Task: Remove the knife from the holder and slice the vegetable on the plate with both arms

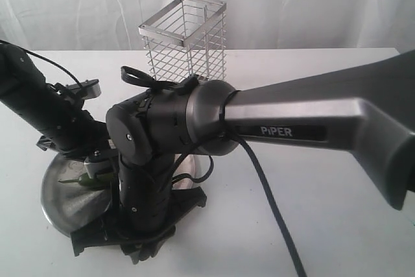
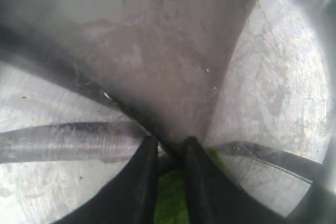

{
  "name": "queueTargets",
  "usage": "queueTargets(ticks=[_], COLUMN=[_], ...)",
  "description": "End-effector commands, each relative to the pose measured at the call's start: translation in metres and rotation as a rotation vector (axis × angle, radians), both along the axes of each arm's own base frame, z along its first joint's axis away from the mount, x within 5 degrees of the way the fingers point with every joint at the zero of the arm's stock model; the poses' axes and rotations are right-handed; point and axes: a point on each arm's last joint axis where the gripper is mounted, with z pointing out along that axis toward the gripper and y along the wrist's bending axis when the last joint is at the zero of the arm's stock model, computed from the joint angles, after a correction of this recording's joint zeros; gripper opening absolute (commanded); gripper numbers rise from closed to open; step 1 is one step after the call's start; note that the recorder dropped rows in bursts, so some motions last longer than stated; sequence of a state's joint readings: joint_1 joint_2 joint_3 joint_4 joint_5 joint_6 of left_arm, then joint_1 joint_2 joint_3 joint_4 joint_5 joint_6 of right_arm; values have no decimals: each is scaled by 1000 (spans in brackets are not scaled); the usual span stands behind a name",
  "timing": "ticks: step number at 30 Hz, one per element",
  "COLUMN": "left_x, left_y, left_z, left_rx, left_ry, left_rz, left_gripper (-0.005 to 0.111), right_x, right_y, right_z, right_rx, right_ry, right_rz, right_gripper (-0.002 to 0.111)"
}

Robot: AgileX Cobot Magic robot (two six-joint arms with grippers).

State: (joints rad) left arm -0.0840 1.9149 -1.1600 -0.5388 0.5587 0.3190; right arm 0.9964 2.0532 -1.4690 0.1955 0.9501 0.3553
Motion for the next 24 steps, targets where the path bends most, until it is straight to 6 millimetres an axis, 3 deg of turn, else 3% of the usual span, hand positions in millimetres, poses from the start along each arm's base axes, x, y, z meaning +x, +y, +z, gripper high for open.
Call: queueTargets(ticks=[1,15,24], left_x=[-2,-1,10], left_y=[-1,-2,-4], left_z=[-22,-19,24], left_rx=[29,11,-3], left_ry=[44,31,-46], left_rz=[-14,8,-55], left_gripper=[23,24,32], right_x=[-7,-20,-23], right_y=[0,-5,-7], right_z=[8,8,9], right_rx=[3,-85,-106], right_ry=[34,109,137], right_rz=[26,102,131], right_gripper=[0,0,0])
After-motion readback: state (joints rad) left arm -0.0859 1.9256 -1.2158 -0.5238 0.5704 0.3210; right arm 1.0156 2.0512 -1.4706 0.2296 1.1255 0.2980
